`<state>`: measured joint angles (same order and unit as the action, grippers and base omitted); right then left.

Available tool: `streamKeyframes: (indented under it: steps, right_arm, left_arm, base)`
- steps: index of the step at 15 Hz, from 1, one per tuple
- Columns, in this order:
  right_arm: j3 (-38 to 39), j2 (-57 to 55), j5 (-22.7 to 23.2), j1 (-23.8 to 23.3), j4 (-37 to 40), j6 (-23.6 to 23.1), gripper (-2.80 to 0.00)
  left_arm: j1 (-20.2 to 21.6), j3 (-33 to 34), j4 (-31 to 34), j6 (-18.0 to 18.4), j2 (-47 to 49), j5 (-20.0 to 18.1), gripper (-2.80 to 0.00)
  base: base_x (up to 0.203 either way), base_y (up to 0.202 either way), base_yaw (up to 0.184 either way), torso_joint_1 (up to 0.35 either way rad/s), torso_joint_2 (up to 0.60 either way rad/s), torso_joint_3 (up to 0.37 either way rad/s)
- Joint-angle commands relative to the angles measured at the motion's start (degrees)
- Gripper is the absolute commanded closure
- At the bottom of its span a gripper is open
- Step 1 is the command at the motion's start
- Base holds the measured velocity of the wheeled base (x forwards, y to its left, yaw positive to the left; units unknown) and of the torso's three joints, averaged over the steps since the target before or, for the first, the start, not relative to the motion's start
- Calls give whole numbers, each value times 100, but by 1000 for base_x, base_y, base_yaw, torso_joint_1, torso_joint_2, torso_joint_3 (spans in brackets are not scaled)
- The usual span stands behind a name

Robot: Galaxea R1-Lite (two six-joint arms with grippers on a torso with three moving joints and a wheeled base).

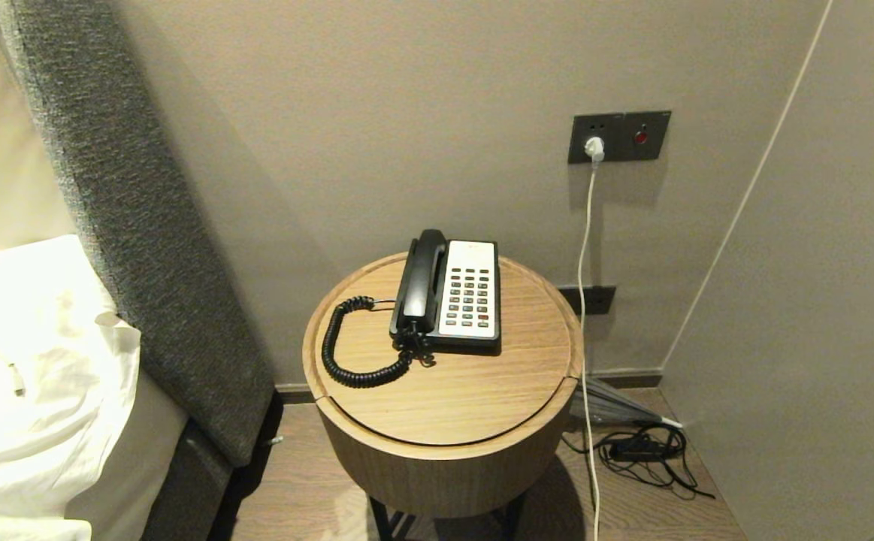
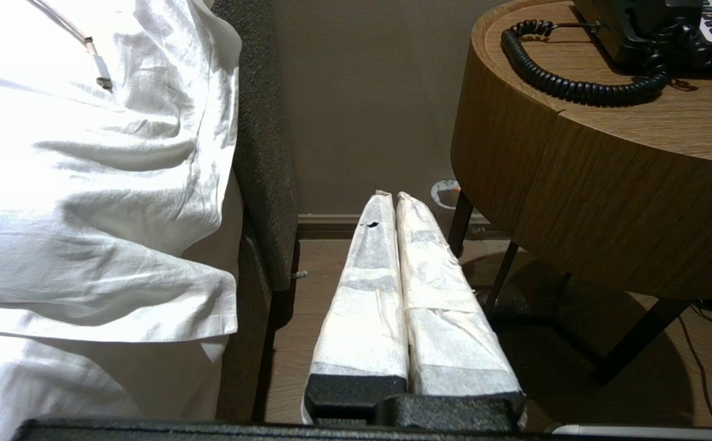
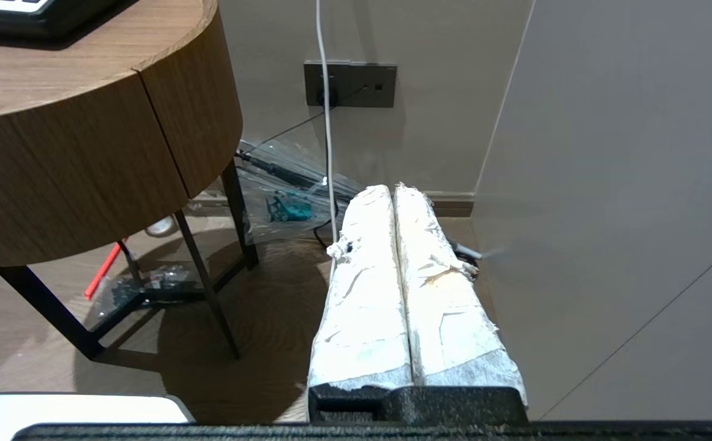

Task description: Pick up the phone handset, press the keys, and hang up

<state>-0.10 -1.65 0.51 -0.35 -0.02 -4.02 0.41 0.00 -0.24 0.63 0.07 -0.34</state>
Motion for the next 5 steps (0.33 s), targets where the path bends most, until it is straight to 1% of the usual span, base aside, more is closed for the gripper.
streamKeyframes:
  steps: [1,5]
  right_arm:
    - [1,-11,-16,0,-6,51,0]
    - [1,-11,-7,0,-6,42,0]
  left_arm:
    - [2,0,-3,-2,1,-1,0]
    - [2,0,-3,-2,1,-1,0]
  base:
    - [0,0,0,0,0,0]
    - [0,0,0,0,0,0]
